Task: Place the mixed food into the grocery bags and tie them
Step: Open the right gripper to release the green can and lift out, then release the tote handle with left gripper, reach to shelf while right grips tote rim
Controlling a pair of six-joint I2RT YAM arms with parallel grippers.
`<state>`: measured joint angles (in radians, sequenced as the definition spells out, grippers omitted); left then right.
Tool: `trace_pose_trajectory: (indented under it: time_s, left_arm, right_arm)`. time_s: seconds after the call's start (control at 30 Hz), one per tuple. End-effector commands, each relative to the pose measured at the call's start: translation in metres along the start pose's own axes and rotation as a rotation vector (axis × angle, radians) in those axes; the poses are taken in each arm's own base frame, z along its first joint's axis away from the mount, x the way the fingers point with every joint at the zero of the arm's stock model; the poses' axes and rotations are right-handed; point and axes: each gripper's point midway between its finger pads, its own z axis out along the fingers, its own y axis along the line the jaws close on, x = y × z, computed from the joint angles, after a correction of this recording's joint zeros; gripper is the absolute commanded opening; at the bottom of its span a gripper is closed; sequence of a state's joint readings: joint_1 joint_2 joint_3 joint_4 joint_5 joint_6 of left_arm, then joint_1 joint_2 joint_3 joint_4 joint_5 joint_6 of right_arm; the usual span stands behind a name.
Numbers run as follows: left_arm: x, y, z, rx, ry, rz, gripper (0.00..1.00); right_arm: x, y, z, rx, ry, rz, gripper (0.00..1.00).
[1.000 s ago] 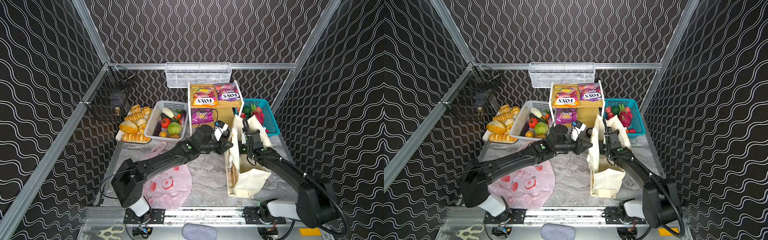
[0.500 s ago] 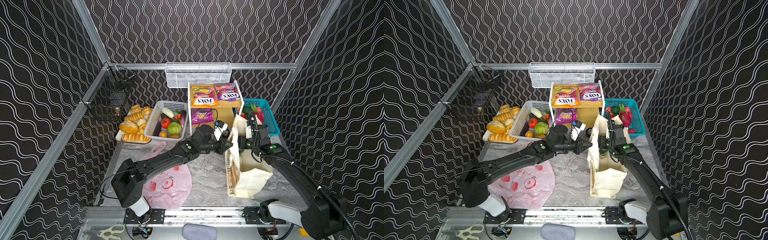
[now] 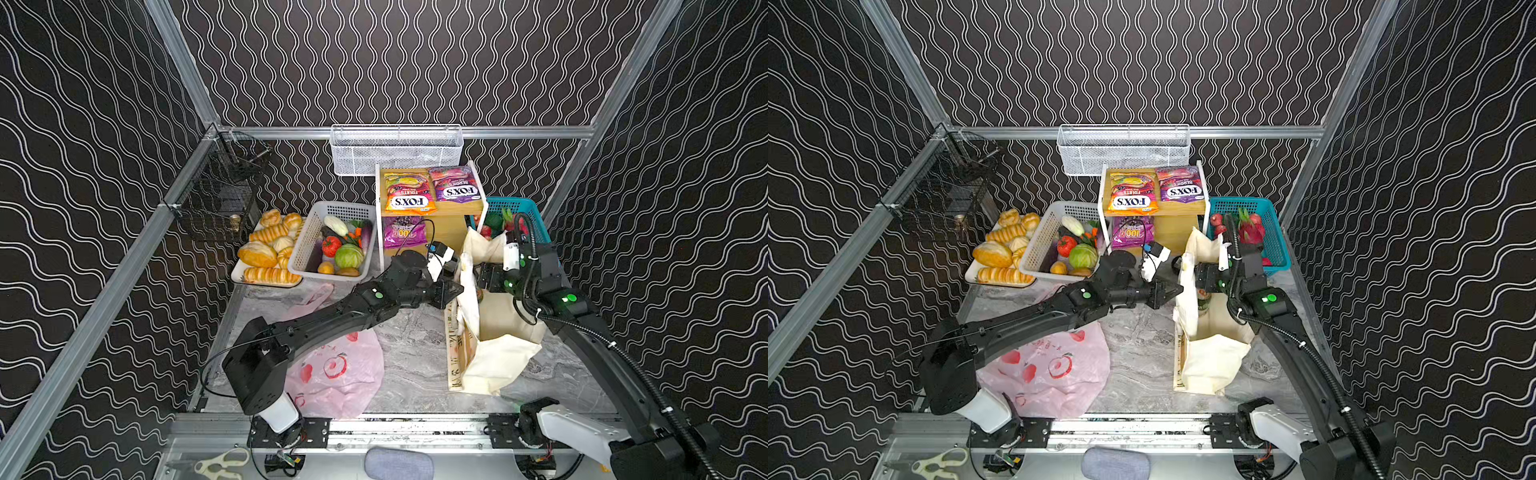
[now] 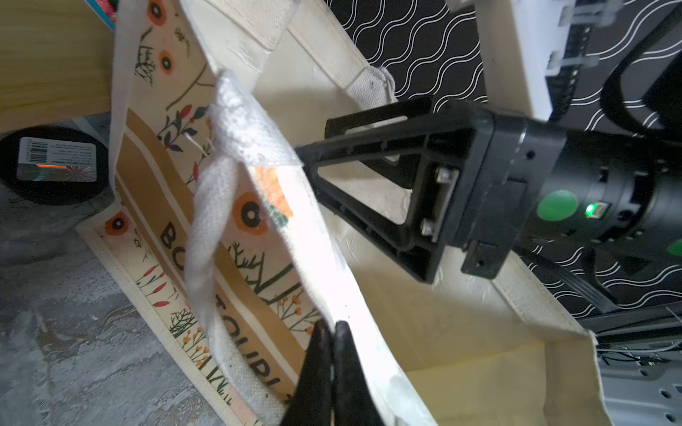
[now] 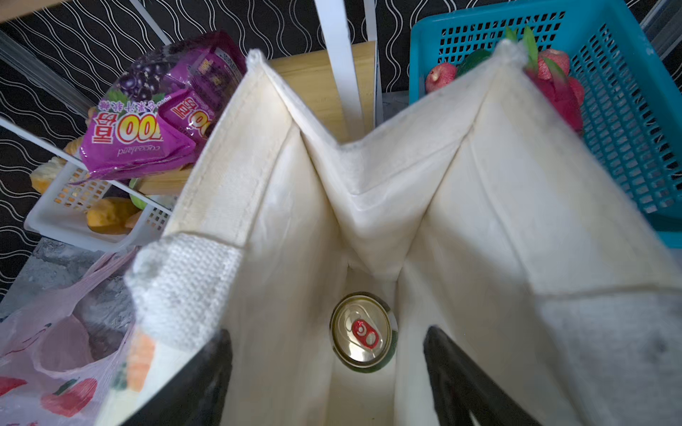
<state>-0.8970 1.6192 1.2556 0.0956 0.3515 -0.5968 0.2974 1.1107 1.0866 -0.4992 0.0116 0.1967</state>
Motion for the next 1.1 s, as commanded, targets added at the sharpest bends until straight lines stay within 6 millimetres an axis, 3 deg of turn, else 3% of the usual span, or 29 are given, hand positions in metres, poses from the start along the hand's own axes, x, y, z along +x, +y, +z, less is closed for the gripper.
trace_pose_trajectory:
  time_s: [0.0, 0.2, 0.37, 0.43, 0.53, 0.7, 0.83, 0.93, 1.07]
  left_arm:
    - [0.0, -0.002, -0.002, 0.009, -0.005, 0.001, 0.0]
    - [-0.009, -0.01, -0.011, 0.018, -0.039, 0.036, 0.13]
    - [-0.02, -0.013, -0.032, -0.034, -0.074, 0.113, 0.51]
    - [-0.026, -0.009, -0.044, -0.092, -0.098, 0.145, 0.56]
    - [-0.036, 0.01, -0.071, -0.234, -0.187, 0.165, 0.58]
    - [-0.044, 0.061, -0.111, -0.398, -0.244, 0.088, 0.55]
    - [-0.052, 0.114, -0.131, -0.412, -0.301, -0.125, 0.56]
    - [-0.067, 0.127, -0.129, -0.333, -0.396, -0.248, 0.62]
    - [-0.083, 0.134, -0.11, -0.248, -0.472, -0.404, 0.65]
  right_arm:
    - [-0.008, 0.006, -0.01, -0.018, 0.007, 0.04, 0.78]
    - [-0.04, 0.036, -0.046, -0.171, -0.08, 0.124, 0.69]
    - [-0.05, 0.064, -0.066, -0.332, -0.089, 0.168, 0.6]
    - [-0.053, 0.077, -0.071, -0.408, -0.08, 0.186, 0.55]
    - [-0.055, 0.096, -0.073, -0.516, -0.054, 0.216, 0.45]
    - [-0.055, 0.122, -0.068, -0.556, -0.048, 0.213, 0.46]
    - [-0.052, 0.143, -0.063, -0.531, -0.06, 0.169, 0.48]
    - [-0.054, 0.139, -0.06, -0.494, -0.087, 0.176, 0.5]
    - [-0.053, 0.128, -0.063, -0.454, -0.131, 0.194, 0.51]
